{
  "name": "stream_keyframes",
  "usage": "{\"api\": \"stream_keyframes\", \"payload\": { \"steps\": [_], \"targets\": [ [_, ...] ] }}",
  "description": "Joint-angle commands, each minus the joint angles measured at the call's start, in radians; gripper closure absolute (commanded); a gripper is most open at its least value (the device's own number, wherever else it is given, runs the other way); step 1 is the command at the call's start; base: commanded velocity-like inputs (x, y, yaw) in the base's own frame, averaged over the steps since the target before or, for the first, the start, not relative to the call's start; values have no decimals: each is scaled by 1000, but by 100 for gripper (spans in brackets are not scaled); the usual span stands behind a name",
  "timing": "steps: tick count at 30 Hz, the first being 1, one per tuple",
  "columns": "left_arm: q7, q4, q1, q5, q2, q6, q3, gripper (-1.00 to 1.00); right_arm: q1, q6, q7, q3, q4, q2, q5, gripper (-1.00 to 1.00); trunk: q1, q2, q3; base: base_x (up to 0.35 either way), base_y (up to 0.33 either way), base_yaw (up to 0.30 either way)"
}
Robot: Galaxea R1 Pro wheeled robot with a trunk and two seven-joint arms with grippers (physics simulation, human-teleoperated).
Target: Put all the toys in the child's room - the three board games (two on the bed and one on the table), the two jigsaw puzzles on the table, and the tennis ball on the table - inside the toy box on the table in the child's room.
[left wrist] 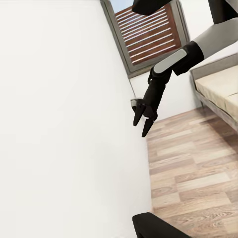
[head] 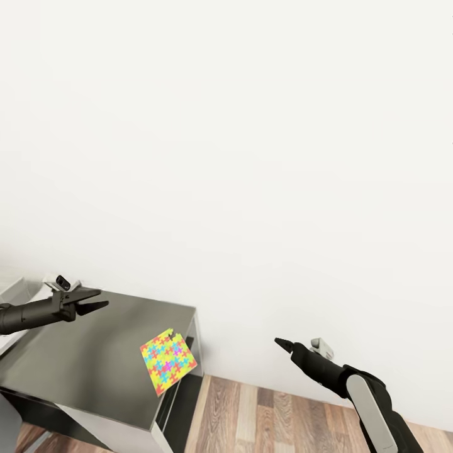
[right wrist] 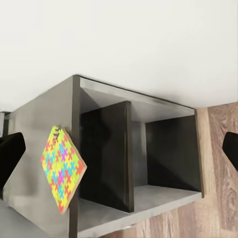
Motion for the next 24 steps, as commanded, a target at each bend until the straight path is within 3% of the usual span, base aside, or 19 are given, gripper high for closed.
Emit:
{"api": "stream_keyframes", "payload": {
  "steps": [1,24],
  "targets": [
    [-3,0,-1,1,0,11,-1,-100,-1,6,6,-2,0,0,4,-100,1,-2,0,157,0,1],
    [-3,0,-1,3,0,12,-1,-100,-1,7,6,-2,0,0,3,-100,1,-2,30,32,13,0]
  ]
}}
